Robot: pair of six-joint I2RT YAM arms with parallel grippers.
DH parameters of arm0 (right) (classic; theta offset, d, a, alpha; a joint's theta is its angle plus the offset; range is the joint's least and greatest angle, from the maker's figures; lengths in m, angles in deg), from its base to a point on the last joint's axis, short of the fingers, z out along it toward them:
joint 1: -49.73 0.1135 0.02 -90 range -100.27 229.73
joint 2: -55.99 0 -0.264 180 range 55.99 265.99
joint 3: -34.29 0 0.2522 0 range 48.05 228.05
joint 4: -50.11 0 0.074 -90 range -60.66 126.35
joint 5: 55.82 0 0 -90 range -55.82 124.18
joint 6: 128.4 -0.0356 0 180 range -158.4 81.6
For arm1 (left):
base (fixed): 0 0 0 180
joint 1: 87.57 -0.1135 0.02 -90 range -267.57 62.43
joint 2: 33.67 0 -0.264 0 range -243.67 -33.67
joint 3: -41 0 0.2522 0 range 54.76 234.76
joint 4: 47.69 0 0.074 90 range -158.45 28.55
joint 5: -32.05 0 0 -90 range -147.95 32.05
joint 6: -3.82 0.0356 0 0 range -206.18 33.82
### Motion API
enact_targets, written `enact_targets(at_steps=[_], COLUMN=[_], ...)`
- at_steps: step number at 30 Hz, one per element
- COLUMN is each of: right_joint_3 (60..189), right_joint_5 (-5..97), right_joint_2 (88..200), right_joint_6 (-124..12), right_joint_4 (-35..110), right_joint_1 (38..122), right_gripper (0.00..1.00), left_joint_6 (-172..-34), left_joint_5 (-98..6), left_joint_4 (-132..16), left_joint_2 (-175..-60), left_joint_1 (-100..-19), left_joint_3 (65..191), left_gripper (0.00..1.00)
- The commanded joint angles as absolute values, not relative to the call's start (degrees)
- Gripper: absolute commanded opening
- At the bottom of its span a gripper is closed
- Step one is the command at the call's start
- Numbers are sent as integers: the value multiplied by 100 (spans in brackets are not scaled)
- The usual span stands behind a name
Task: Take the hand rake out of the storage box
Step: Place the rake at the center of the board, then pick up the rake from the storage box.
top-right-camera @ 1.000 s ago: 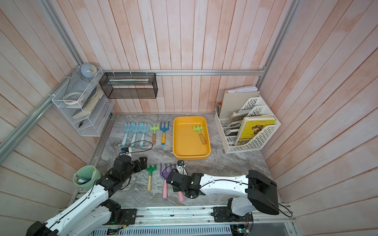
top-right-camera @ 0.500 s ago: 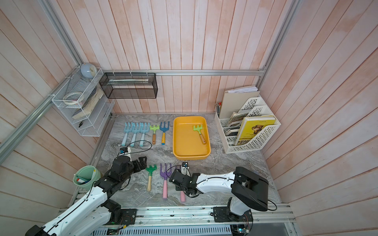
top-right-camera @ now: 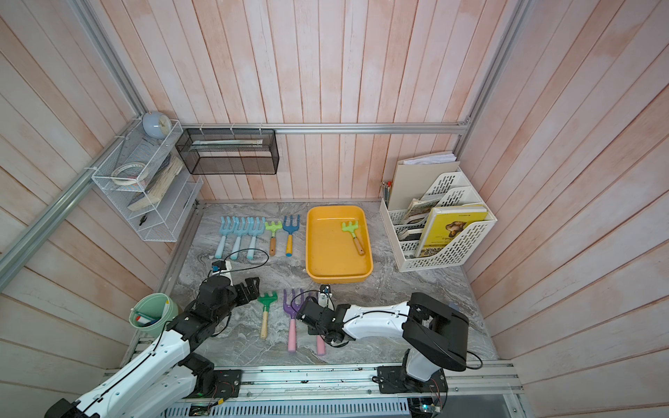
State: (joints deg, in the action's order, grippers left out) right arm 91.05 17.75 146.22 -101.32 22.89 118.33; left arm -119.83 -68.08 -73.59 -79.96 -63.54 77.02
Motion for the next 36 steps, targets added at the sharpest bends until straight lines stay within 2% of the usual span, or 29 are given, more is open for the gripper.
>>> enact_targets(at_steps=[1, 3, 5, 10, 14, 16, 18, 19, 20, 25, 27, 29, 32, 36], right_joint_3=[9032, 9058, 9100, 9530, 10455, 10754, 10940, 10970, 11017, 11333, 11595, 11732, 11739, 12279], right_joint_5=[1799, 1779, 1792, 1910, 1276, 1180, 1246, 1328, 1429, 2038, 2335, 2397, 2674, 2577], right_joint_2=[14725, 14704, 14642, 14284, 13915, 13821, 13815, 13839, 13891, 14608, 15093, 15385, 15734, 16423], right_joint_6=[-10073, -10034, -9963, -9533, -8784, -8241, -7666, -7449, -7230, -6175, -5860, -5778, -5677, -5512], right_joint_4=[2404, 2408, 2399, 2071, 1440, 1450, 1577, 1664, 1695, 1918, 1849, 1910, 2309, 2069], right_joint_1=[11737, 11732, 11732, 11706, 11577, 11250, 10753, 10517, 10195, 8772, 8290, 7976, 7593, 7363], right_gripper=[27, 29, 37, 49, 53, 57, 65, 74, 77, 76, 71, 67, 66, 66], left_joint_6=[-11993, -11993, -11993, -11993, -11993, -11993, -11993, -11999, -11997, -11993, -11967, -11975, -11958, -11940], left_joint_5=[-7060, -7035, -7034, -7003, -6955, -6946, -6955, -6952, -6944, -6913, -6910, -6923, -6943, -6912], left_joint_4=[-7530, -7466, -7460, -7467, -7438, -7439, -7430, -7429, -7428, -7402, -7407, -7417, -7400, -7338], left_joint_2=[-7867, -7808, -7802, -7865, -7853, -7850, -7853, -7853, -7858, -7885, -7894, -7894, -7885, -7885], left_joint_1=[-6380, -6381, -6383, -6382, -6382, -6381, -6383, -6382, -6381, -6384, -6384, -6384, -6384, -6384], left_joint_3=[7688, 7631, 7620, 7653, 7631, 7630, 7629, 7630, 7636, 7633, 7629, 7642, 7636, 7598], left_gripper=[100, 100, 100, 100, 100, 100, 100, 100, 100, 100, 100, 100, 100, 100])
